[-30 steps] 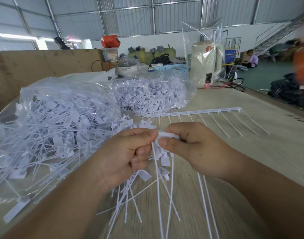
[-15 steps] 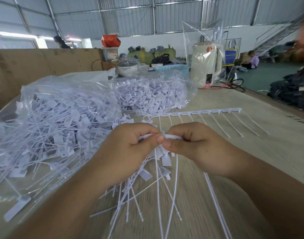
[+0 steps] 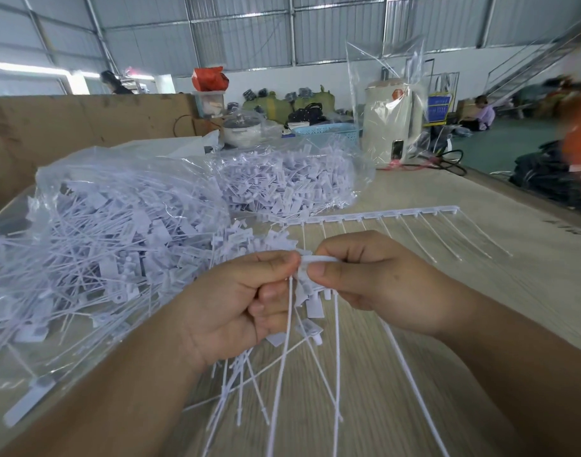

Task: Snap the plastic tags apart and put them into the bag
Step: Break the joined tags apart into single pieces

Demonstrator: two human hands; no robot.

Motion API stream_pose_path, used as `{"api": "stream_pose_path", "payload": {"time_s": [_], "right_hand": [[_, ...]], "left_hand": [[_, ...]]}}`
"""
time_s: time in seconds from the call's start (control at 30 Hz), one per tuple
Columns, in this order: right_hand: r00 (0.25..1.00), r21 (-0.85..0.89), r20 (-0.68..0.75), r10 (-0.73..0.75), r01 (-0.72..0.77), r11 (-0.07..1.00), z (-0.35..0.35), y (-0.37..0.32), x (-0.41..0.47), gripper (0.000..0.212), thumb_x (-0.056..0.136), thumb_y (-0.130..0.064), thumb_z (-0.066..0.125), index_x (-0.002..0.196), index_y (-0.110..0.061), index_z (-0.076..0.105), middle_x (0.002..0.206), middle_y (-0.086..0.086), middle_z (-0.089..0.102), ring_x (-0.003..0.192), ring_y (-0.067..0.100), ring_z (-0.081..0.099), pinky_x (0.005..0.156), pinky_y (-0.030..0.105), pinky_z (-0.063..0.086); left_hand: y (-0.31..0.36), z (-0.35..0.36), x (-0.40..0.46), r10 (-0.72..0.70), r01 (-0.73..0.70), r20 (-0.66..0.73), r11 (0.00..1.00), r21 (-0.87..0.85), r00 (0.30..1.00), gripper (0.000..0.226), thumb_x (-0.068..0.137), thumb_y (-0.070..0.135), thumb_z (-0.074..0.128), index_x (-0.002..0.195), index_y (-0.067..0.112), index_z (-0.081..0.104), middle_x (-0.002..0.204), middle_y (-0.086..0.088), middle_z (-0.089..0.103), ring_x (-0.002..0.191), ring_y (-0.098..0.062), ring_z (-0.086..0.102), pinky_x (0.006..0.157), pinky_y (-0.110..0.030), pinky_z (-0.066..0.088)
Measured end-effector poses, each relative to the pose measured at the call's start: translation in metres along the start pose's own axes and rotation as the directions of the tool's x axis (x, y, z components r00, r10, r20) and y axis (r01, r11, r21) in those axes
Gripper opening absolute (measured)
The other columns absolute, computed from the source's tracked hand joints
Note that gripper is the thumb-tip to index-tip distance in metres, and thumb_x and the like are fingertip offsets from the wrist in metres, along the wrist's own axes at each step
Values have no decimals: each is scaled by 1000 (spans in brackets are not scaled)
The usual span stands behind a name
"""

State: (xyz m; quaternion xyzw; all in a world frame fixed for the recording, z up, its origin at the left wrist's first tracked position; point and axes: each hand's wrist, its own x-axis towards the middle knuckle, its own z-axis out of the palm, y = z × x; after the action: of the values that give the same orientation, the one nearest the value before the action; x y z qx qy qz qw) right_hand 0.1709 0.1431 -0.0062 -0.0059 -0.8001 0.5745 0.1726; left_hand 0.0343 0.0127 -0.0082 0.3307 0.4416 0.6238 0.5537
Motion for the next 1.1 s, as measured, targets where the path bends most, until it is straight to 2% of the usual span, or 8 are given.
{"api": "stream_pose_path", "payload": {"time_s": [0.2,0.43,0.6,0.73,0.83,0.93,1.03,1.1], "right_hand": [[999,-43,-1,-40,40,998,1,1,-1,30,85,-29,58,56,-28,52,53,-16,34,47,0,32,48,10,28],[996,-15,34,-83,83,996,0,-2,-1,27,87,-25,56,59,-27,54,53,-15,35,49,2,32,51,13,28],[999,55,-38,-36,38,998,-12,2,-2,25,86,-24,56,67,-9,55,58,2,35,51,11,30,52,29,23],[995,-35,-99,34,-38,999,-16,9,-2,27,84,-31,58,58,-24,57,51,-8,38,51,14,32,53,31,25],[997,-33,-72,31,-34,999,-12,11,-2,29,82,-38,62,63,-16,59,54,-2,38,52,18,31,52,33,24],[999,-79,-38,21,-24,997,-7,11,-1,26,81,-37,63,73,-12,58,63,7,39,51,14,33,49,25,29],[997,-185,-46,61,-69,980,-5,11,-1,23,78,-40,64,82,-17,61,65,10,39,52,16,33,51,26,29],[996,-205,-47,79,-87,975,-6,12,-3,20,83,-37,66,86,-18,61,58,0,38,49,12,33,50,25,29]], "left_hand": [[0,-2,2,-51,51,-16,998,-24,999,22,82,16,61,61,14,68,40,7,36,32,-2,31,36,-15,22],[0,-4,1,-37,48,91,992,-119,995,31,58,15,92,68,9,64,41,5,40,32,-4,34,34,-16,28],[5,-4,-7,-31,59,298,994,-87,954,16,78,19,80,86,7,74,43,8,42,39,-5,27,39,-15,37],[6,-3,-6,63,-65,18,992,111,998,13,72,20,81,78,10,76,39,7,38,33,-3,32,36,-15,30],[15,-16,-6,122,-77,-199,973,219,972,14,70,22,69,76,11,76,41,5,33,32,-5,26,35,-14,23],[25,-26,-9,266,-41,-350,844,535,898,20,68,31,73,82,18,75,47,8,36,35,-6,28,39,-18,25],[28,-29,-11,504,23,-361,558,829,785,9,76,28,79,80,34,73,63,16,61,37,-2,49,47,-24,35],[27,-31,-11,590,55,-328,431,901,738,20,72,27,83,80,40,71,75,26,65,51,7,57,45,-14,42]]}}
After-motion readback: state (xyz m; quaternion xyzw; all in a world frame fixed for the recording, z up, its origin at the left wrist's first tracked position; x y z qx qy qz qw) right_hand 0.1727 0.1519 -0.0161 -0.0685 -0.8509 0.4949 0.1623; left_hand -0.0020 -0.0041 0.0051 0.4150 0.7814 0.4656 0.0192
